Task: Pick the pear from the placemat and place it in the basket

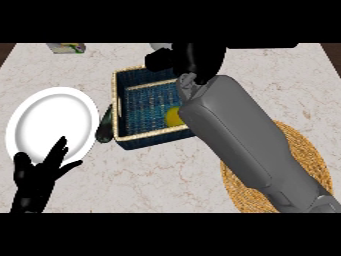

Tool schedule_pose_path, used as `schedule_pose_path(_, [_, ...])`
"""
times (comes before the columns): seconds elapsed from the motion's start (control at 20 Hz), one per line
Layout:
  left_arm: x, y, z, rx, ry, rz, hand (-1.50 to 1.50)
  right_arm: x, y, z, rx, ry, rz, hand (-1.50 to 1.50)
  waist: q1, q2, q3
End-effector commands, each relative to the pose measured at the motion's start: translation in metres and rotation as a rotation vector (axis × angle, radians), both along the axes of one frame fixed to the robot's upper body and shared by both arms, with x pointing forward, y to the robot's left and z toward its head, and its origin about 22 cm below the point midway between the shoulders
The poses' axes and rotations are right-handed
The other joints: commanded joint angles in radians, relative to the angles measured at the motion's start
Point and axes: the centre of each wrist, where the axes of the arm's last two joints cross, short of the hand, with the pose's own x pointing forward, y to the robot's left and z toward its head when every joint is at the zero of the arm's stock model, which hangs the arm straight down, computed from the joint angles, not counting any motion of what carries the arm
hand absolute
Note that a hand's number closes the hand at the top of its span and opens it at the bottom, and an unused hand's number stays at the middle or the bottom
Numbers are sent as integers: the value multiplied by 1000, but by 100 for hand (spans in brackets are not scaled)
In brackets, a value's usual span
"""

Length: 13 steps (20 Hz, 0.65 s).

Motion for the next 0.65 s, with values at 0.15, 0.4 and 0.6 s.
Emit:
schedule_pose_path(0.15, [-12, -2, -26, -17, 83, -12, 0, -9, -22, 21, 154, -41, -107, -150, -7, 6, -13])
schedule_pose_path(0.4, [-11, 1, -26, -8, 101, 17, 0, -27, -63, 27, 192, -59, -177, -150, -27, 2, -13])
schedule_pose_path(0.6, [-18, 11, -25, -12, 103, 34, 0, -52, -100, 40, 244, -56, -211, -150, -42, -3, -13])
